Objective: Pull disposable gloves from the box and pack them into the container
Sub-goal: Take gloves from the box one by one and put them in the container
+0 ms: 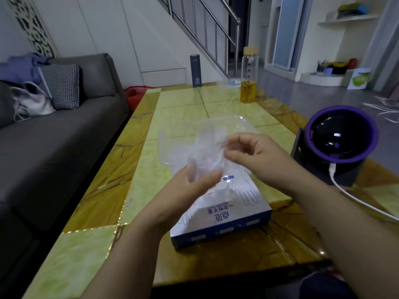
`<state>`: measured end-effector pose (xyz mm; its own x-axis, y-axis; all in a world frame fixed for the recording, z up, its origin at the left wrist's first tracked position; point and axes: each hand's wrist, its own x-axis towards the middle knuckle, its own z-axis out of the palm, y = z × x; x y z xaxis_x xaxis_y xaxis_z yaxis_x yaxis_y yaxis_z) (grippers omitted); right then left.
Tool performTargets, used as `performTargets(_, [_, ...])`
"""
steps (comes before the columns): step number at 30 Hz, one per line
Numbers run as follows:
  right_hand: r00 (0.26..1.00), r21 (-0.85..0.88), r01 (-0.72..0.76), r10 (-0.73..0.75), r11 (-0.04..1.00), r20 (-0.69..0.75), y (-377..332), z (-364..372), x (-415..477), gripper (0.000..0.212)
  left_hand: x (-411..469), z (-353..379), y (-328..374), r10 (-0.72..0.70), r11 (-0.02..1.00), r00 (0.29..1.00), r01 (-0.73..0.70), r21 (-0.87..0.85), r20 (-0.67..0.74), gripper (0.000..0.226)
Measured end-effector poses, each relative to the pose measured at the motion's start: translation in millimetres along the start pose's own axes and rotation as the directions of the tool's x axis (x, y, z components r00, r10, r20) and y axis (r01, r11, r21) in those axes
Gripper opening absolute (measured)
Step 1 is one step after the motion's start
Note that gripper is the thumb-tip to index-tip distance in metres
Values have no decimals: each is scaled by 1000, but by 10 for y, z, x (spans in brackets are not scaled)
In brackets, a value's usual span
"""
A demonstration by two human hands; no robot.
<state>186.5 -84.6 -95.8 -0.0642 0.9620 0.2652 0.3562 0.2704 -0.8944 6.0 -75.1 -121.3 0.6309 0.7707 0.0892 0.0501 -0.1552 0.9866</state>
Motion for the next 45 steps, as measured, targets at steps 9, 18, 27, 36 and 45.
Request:
performTargets(9, [1000,66,5,-5,998,3,-21,25,-11,41,-31,-22,27,-124,962,905,9,-272,-408,20])
performTargets(18, [955,-329,234,-279,915,-97,-142,229,-40,37,-18,29,-48,-14,999,869,29,21,-494,11])
performTargets(27, [945,159,16,37,987,-324,1,120,33,30,26,-85,-13,-112,888,767,-209,-410,-632,19])
performTargets(36, [945,-124,-296,309,947,107,-4,-35,-17,29,9,-168,64,-127,731,684,-425,-534,-718,22])
performTargets(45, [989,85,-48,35,995,146,-208,-5,-25,65,0,-118,245,-97,858,926,-107,-502,-364,28])
